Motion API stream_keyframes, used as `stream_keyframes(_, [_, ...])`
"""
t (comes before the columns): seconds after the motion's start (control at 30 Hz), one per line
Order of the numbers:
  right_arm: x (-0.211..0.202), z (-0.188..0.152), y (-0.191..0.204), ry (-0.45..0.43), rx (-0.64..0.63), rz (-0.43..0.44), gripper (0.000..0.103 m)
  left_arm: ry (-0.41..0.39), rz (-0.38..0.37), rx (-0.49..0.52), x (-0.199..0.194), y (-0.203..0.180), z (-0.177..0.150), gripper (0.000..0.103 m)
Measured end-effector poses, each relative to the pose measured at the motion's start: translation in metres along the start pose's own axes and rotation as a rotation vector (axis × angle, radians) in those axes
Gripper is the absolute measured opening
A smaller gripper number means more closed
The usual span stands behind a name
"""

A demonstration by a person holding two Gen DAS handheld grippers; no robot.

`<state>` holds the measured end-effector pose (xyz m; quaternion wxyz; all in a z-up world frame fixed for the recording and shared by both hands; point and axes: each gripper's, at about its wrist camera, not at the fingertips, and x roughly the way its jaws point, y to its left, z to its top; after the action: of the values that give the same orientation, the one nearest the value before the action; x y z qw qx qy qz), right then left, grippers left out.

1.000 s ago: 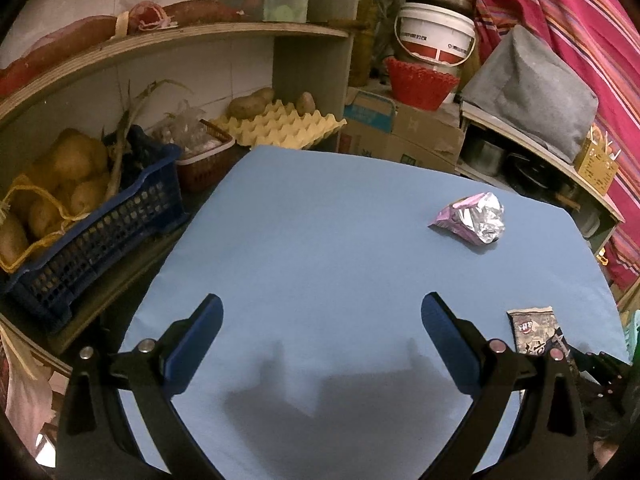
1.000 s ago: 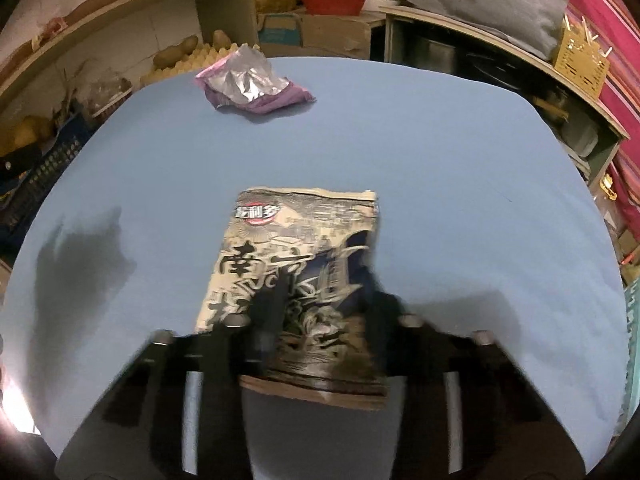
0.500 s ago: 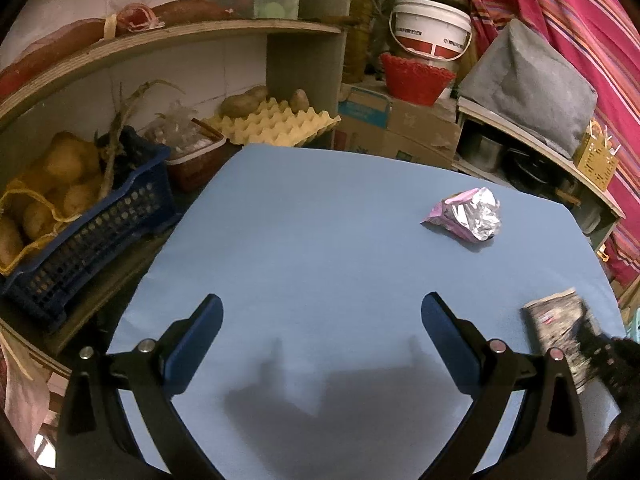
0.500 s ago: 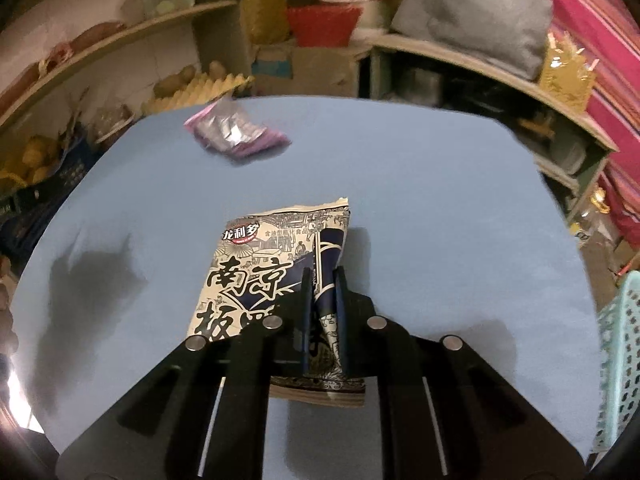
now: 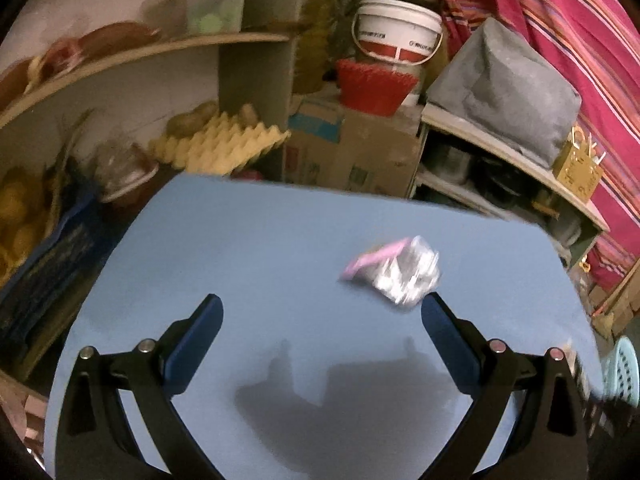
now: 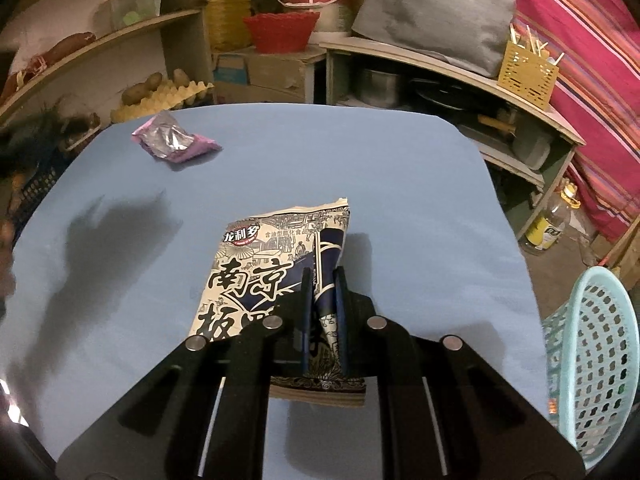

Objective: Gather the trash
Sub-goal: 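Grasp the pink foil wrapper with the left tool while the right tool holds the packet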

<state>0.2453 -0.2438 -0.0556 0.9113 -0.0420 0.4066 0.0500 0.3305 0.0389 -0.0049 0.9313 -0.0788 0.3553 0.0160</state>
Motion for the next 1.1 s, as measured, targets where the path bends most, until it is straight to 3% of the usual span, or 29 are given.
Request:
stream_keyframes(0.17, [0.002, -0.003, -0.010, 0.010, 0.010, -0.005, 0.011, 0.039, 0.030, 0.024, 0.044, -0.025, 0.034, 0.097])
stream_keyframes(0.33, [0.002, -0.004, -0.014, 0.012, 0.010, -0.009, 0.011, 0.079, 0.108, 0.059, 0.084, -0.030, 0.040, 0.097])
stream_keyframes(0.8, [0.002, -0.005, -0.013, 0.012, 0.006, 0.005, 0.011, 0.195, 0.023, 0.079, 0.101, -0.025, -0.003, 0.097])
stream_keyframes(1.1, [-0.001, -0.003, -0.014, 0.002, 0.016, 0.015, 0.011, 0.228, -0.051, 0.129, 0.083, -0.036, -0.033, 0.097])
